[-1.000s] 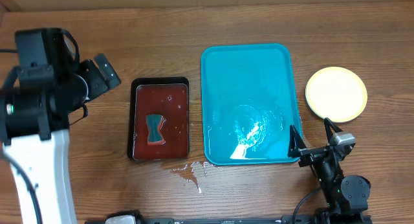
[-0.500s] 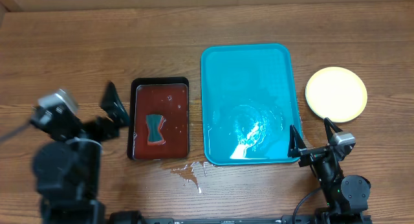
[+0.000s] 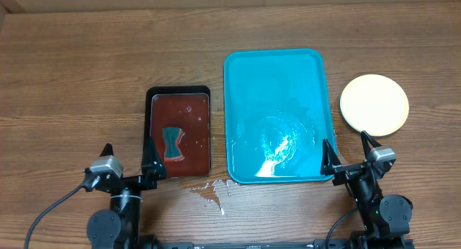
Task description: Clean dirty plates on tray and stack at the side
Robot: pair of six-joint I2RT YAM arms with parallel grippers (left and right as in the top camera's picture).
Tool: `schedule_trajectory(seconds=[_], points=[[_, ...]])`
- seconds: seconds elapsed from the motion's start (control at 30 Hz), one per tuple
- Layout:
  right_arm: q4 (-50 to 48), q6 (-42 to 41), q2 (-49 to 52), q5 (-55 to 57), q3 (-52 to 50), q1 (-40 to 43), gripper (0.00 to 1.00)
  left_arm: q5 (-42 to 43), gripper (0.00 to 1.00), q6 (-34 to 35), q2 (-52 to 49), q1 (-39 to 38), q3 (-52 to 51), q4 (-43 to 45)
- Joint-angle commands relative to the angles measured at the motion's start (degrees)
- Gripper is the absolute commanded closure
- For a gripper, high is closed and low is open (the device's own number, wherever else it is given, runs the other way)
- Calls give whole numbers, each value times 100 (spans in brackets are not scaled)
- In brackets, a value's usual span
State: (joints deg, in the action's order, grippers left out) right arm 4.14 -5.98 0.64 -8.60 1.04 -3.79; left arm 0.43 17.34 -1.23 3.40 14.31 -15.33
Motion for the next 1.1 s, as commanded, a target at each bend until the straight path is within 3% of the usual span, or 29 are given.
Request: schedule_trajectory(seconds=[0.0, 0.33, 1.07], points=[[-20, 2, -35, 2, -57, 17, 0, 46, 0, -212, 109, -4, -291, 116], [-20, 2, -35, 2, -57, 17, 0, 57, 0, -214, 107, -7, -1403, 1143], [-20, 2, -35, 2, -57, 17, 0, 48, 0, -214, 103, -2, -1403, 1095]])
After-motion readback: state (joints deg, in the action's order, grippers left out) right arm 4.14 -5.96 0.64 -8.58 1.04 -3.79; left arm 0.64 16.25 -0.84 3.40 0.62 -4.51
